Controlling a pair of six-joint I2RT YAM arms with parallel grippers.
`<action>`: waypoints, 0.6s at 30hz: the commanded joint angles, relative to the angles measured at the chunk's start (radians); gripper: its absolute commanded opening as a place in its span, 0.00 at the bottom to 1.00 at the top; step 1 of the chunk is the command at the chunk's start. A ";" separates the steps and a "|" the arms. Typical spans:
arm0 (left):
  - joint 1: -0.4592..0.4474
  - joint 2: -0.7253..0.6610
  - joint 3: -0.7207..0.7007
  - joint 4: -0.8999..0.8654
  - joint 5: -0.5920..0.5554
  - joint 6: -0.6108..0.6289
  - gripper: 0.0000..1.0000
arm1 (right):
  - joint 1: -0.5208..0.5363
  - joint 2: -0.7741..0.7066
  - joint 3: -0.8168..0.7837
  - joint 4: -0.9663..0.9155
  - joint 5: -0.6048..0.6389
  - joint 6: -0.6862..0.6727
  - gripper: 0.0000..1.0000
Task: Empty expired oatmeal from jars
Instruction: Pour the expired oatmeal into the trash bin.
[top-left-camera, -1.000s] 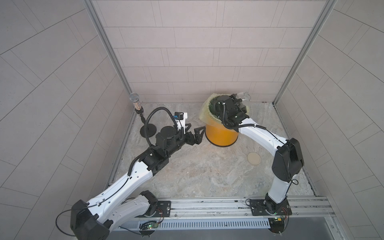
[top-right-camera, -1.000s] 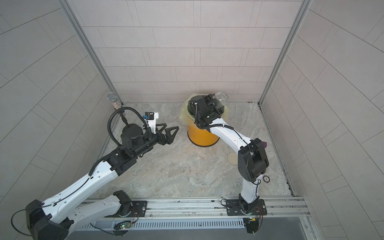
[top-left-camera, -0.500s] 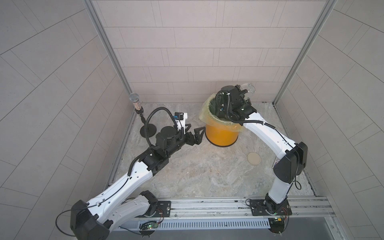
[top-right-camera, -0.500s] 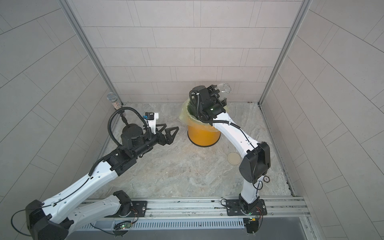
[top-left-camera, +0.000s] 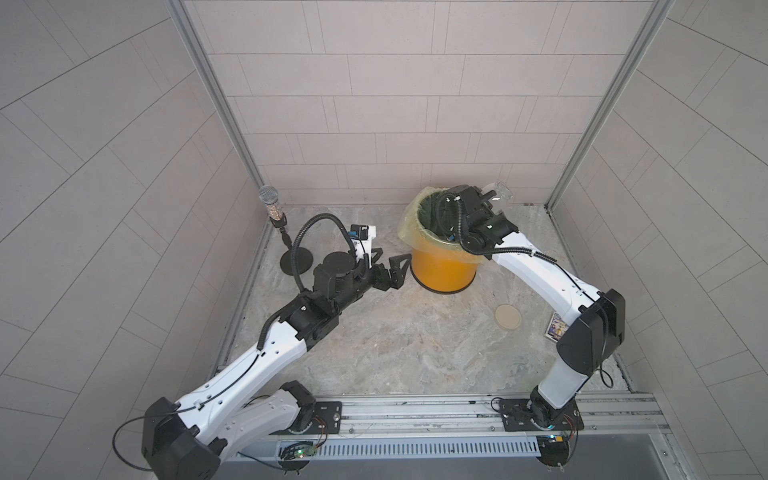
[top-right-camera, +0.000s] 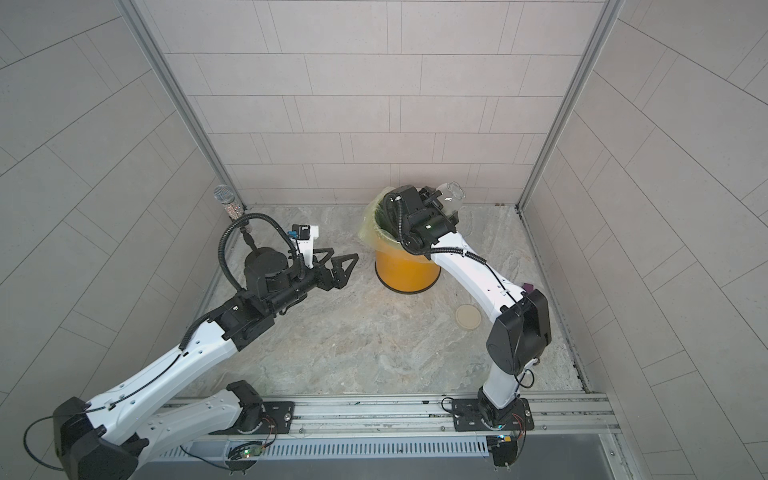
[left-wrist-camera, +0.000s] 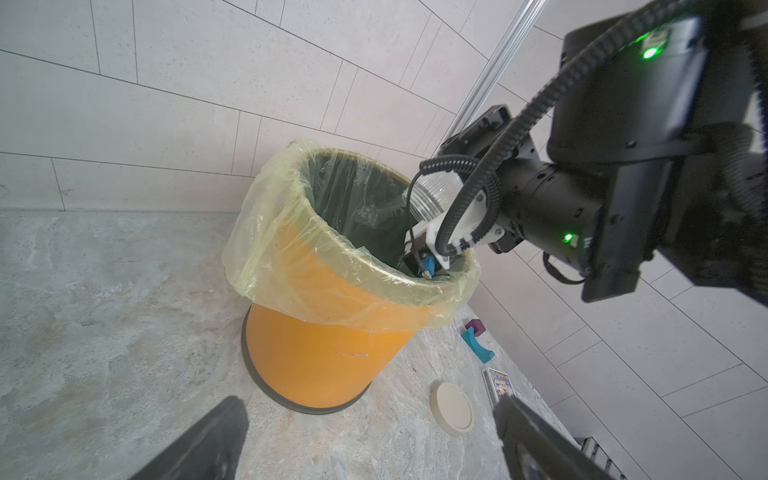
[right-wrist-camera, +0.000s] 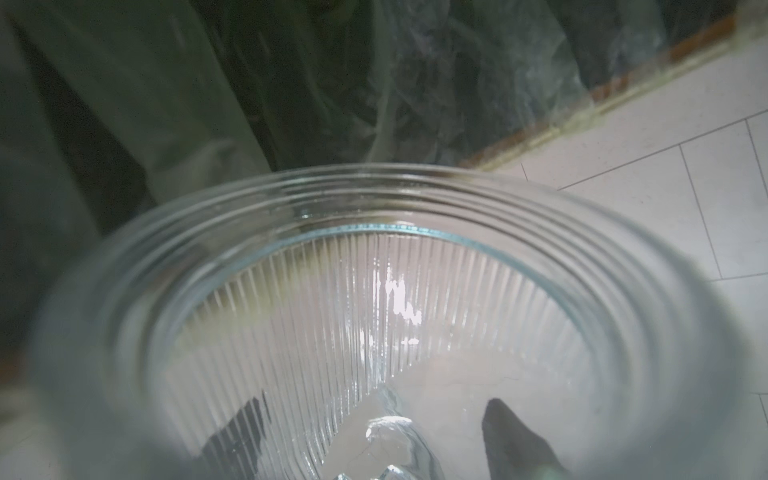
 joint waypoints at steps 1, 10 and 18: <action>0.004 -0.012 0.029 0.032 -0.013 -0.007 1.00 | 0.006 -0.030 0.050 0.163 -0.022 -0.459 0.00; 0.004 -0.015 0.035 0.031 -0.014 -0.003 1.00 | 0.004 0.000 0.083 0.075 0.085 -0.448 0.00; 0.003 -0.034 0.016 0.033 -0.021 -0.008 1.00 | 0.027 0.032 0.085 0.216 0.105 -0.502 0.00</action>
